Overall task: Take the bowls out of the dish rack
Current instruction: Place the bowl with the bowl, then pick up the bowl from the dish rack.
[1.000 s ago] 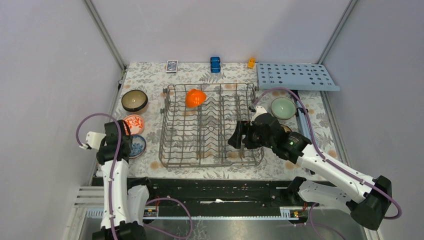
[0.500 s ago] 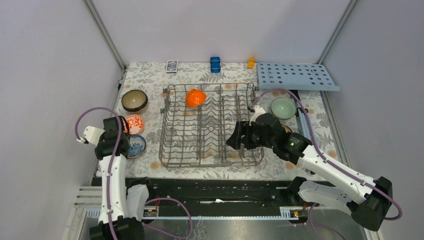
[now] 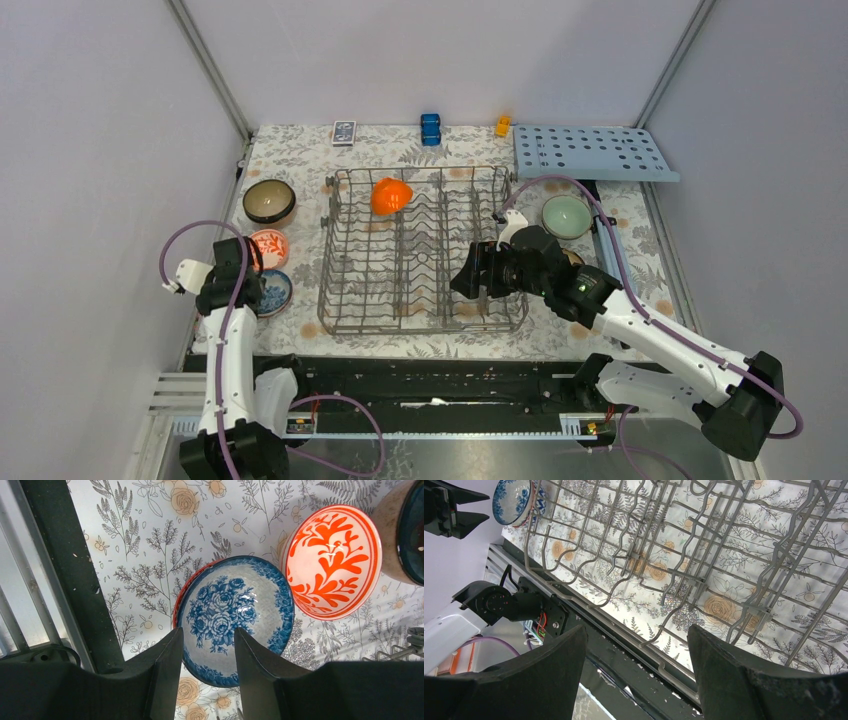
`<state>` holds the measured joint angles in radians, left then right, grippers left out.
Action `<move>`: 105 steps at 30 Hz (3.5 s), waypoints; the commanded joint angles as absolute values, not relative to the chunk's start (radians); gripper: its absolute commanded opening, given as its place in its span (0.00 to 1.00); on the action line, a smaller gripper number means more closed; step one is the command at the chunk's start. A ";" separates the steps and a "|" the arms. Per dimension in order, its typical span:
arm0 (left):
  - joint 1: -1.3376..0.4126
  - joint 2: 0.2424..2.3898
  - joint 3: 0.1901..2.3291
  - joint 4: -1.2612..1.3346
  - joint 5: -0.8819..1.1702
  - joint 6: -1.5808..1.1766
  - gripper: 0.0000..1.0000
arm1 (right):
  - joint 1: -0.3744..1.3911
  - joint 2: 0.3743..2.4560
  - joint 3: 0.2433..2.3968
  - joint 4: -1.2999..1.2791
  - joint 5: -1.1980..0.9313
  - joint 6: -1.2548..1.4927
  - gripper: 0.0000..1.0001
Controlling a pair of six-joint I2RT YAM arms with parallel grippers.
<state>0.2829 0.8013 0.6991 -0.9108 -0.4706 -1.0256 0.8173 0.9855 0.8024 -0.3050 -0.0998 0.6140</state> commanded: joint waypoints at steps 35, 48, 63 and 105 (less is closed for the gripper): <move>0.293 0.824 0.657 -0.905 -0.483 -1.118 0.32 | 0.816 1.035 0.854 -0.295 -0.140 0.669 0.80; 0.294 0.849 0.643 -0.886 -0.475 -1.119 0.31 | 0.815 1.041 0.852 -0.296 -0.136 0.668 0.80; 0.194 0.779 0.893 -0.778 -0.243 -0.853 0.64 | 0.816 1.045 0.882 -0.323 -0.109 0.614 0.80; -0.295 1.282 0.987 -0.155 0.071 -0.584 0.97 | 0.665 1.776 1.340 0.194 -0.092 0.817 0.81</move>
<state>-0.3080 1.2045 0.9466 -0.2214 0.0090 -0.5507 0.6849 1.6997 1.2812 0.1261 -0.0517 0.6876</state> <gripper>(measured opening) 0.974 0.815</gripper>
